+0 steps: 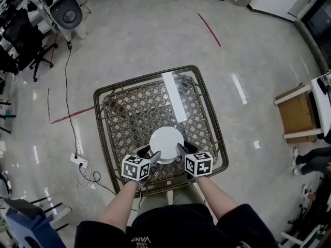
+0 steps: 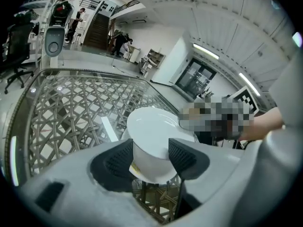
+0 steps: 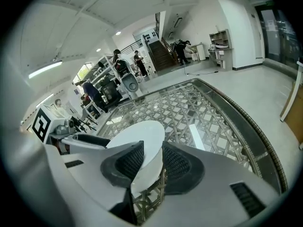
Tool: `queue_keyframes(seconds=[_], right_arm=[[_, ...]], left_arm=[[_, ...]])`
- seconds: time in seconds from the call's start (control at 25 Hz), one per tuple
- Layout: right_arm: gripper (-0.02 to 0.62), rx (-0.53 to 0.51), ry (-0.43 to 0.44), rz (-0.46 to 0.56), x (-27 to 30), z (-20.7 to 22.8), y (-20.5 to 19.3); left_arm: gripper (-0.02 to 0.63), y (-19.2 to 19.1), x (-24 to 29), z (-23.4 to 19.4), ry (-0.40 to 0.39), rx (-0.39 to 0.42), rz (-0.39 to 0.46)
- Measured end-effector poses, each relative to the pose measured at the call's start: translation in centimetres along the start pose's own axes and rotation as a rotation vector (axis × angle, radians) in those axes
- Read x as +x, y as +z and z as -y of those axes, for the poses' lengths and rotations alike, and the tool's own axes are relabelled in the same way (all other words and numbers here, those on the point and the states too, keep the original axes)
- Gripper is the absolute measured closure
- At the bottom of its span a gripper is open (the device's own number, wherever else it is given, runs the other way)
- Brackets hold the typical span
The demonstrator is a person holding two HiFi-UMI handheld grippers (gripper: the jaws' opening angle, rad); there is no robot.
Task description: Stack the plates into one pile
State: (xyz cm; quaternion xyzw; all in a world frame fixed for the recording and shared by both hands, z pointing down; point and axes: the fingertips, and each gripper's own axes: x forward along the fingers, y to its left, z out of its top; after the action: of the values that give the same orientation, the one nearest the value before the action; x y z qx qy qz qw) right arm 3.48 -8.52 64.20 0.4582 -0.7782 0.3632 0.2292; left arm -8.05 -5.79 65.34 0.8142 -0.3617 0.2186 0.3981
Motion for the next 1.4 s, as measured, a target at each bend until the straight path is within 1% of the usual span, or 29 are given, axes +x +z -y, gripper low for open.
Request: queue_keyframes(seconds=[0.2,0.56,0.8,0.88,1.08,1.4], right_arm=[[0.469,-0.013,-0.008,-0.018,-0.4,-0.9,-2.2],[0.460,-0.037,-0.022,-0.083,0.2,-0.9,-5.0],[0.451,-0.063,-0.024,-0.111,0.6,-1.1,-5.5],[0.433,-0.073,-0.021,-0.124,0.8,-1.2,-5.7],[0.406,-0.069,-0.018,-0.133,1.3,-1.4,-6.0],[0.399,-0.085,-0.011,-0.109,0.8,-1.5,-5.0]], left_arm=[[0.368,-2.1,-1.0,0.2,0.005,0.008,-0.013],[0.369,-3.2,-0.7,-0.1,0.040,0.044,-0.056],[0.367,-3.5,-0.3,-0.4,0.072,0.036,-0.084],[0.364,-3.5,-0.2,-0.4,0.076,0.028,-0.090],[0.334,-3.9,0.3,-0.6,0.081,0.014,-0.113],[0.327,-3.6,0.0,-0.6,0.085,-0.004,-0.095]])
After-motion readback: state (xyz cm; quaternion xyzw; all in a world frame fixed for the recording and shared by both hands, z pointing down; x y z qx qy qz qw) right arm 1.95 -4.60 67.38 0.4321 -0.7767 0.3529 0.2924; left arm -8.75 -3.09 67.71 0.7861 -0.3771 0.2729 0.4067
